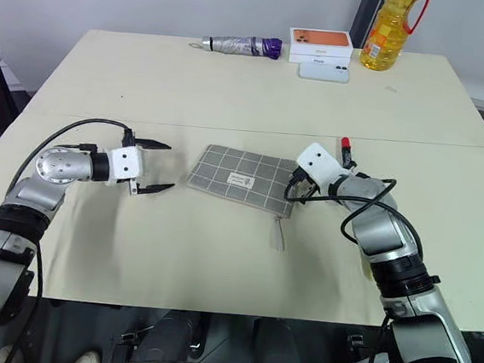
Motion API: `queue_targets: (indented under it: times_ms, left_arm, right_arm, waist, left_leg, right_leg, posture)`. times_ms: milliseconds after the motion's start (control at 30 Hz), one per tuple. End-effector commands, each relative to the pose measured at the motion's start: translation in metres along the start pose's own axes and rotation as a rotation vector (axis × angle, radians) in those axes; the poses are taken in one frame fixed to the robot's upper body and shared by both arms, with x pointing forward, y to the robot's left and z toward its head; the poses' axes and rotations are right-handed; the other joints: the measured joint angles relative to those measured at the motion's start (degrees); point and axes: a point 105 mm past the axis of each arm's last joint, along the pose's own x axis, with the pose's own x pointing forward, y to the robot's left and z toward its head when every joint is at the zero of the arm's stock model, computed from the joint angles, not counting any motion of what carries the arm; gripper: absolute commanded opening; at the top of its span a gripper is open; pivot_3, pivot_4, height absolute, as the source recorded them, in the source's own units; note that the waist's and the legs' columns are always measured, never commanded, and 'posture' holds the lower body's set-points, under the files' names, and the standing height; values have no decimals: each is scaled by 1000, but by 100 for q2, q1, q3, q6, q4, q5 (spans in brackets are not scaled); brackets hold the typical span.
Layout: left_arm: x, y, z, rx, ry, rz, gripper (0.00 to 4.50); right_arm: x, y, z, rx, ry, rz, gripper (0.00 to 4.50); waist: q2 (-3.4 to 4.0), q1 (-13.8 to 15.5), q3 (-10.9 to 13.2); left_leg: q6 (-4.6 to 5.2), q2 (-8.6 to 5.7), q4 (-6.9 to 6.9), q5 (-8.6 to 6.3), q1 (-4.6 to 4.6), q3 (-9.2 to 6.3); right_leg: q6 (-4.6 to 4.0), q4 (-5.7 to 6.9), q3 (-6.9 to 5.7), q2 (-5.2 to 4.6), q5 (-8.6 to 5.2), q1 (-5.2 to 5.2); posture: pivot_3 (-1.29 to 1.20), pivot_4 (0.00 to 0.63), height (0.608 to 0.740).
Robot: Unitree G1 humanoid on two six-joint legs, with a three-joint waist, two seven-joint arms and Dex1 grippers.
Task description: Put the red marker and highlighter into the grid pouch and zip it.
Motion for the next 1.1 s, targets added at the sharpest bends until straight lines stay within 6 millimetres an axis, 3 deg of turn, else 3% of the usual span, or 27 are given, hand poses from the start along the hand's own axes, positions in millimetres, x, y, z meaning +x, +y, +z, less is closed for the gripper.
queue_targets:
  times_ms: [33,367,733,833,1067,1100]
  left_arm:
    - [9,-3,4,58,-12,-45,4500]
    - [28,-8,23,148,-103,-119,4500]
    - [28,-10,34,187,-167,-116,4500]
    - [26,-12,35,191,-181,-121,3654]
    - [21,-10,39,163,-225,-87,40]
    - [20,-9,39,145,-230,-75,13]
  right_arm:
    - [2,-5,15,-38,-44,-17,34]
    - [12,1,25,-64,-78,12,34]
    - [19,12,33,-79,-105,51,34]
    - [20,13,34,-80,-108,54,0]
    - [19,15,33,-81,-110,58,0]
    - [18,14,33,-78,-112,53,0]
  waist:
    - [0,7,0]
    - [0,13,0]
    - [0,-14,0]
    - [0,-14,0]
    - [0,-15,0]
    - [0,-17,0]
  left_leg:
    - [0,0,1,0,0,0]
    - [0,-3,1,0,0,0]
    - [0,-2,0,0,0,0]
    - [0,-2,0,0,0,0]
    - [0,-1,0,0,-3,0]
    - [0,-1,0,0,-3,0]
  right_leg:
    - [0,0,-1,0,0,0]
    - [0,0,-1,-1,0,1]
    - [0,1,-1,1,0,-1]
    - [0,1,-1,1,0,-2]
    - [0,1,0,1,0,-5]
    - [0,1,0,1,0,-5]
  posture:
    - [0,150,740]
    - [0,150,740]
    - [0,150,740]
    - [0,150,740]
    - [0,150,740]
    - [0,150,740]
